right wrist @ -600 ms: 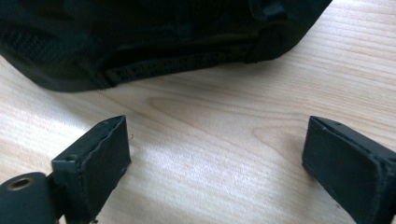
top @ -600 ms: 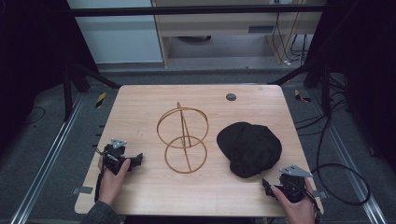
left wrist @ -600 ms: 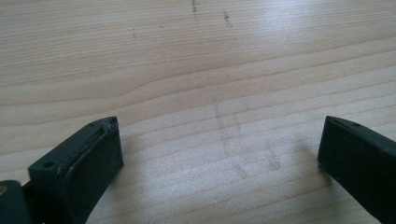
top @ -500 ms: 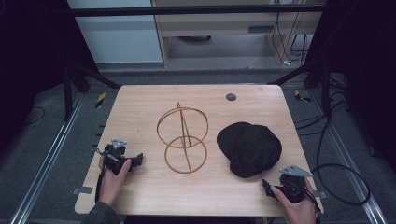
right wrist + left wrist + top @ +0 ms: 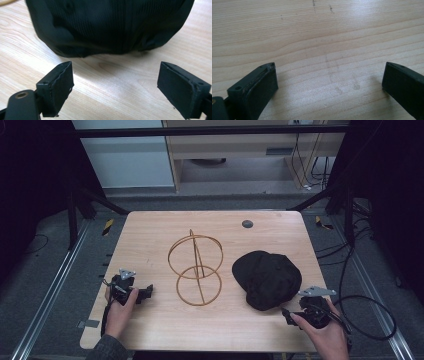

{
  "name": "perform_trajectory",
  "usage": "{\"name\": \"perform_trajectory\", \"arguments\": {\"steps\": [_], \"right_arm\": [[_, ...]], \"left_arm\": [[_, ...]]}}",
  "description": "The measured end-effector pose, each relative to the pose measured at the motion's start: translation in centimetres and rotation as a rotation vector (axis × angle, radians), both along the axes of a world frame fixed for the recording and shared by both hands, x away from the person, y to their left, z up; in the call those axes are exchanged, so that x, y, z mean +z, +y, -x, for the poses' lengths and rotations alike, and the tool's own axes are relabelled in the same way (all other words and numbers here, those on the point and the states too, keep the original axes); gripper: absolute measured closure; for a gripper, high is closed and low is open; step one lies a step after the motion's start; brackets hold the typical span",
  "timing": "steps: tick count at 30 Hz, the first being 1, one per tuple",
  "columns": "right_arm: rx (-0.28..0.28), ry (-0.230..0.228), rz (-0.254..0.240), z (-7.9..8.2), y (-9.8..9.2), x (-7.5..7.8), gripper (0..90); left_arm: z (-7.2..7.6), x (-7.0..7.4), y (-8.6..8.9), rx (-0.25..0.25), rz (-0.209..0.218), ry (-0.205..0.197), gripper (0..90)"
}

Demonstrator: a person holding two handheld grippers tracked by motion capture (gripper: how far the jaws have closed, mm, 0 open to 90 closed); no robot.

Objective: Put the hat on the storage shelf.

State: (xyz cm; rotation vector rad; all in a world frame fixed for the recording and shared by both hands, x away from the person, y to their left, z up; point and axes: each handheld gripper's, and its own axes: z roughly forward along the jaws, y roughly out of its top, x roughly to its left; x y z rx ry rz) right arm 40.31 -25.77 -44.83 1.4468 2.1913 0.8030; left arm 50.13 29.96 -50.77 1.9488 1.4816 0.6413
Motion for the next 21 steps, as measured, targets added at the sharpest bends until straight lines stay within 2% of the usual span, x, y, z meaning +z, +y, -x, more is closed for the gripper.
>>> {"name": "perform_trajectory", "arguments": {"steps": [2,4,5,6,8,9,10,11,12,16,17,21], "right_arm": [[0.005,-0.004,0.007,-0.1,0.1,0.5,15.0],[0.019,-0.008,0.018,-0.5,0.3,2.2,16.3],[0.019,-0.008,0.018,-0.5,0.3,2.2,16.3],[0.023,-0.01,0.027,-0.7,0.4,2.8,16.7],[0.04,-0.018,0.04,-1.4,0.8,4.7,19.0],[0.04,-0.018,0.04,-1.4,0.8,4.7,19.0],[0.053,-0.012,0.052,-2.0,1.2,5.8,19.4],[0.053,-0.012,0.052,-2.0,1.2,5.8,19.4],[0.059,0.003,0.07,-2.8,1.6,6.7,19.8],[0.067,0.022,0.066,-3.9,2.1,7.4,19.8],[0.07,0.038,0.064,-4.9,2.4,7.9,18.4],[0.066,0.052,0.058,-6.0,2.9,8.2,14.4]], "left_arm": [[0.0,0.0,0.0,0.001,0.0,0.0,0.0],[0.1,0.0,-0.1,0.001,0.0,-0.002,0.0],[0.1,0.0,-0.1,0.001,0.0,-0.002,0.0],[0.1,0.0,-0.1,0.0,0.0,-0.002,0.0],[0.1,0.0,-0.1,0.001,-0.001,0.0,0.0],[0.1,0.0,-0.1,0.001,-0.001,0.0,0.0],[0.1,0.0,-0.1,0.001,-0.001,0.0,0.0],[0.1,0.0,-0.1,0.001,-0.001,0.0,0.0],[0.1,0.0,-0.1,0.001,-0.001,0.0,0.0],[0.1,0.0,-0.1,0.001,-0.001,0.0,0.0],[0.1,0.0,-0.2,0.0,-0.001,0.0,0.0],[0.1,0.0,-0.2,-0.001,-0.001,0.0,0.0]]}}
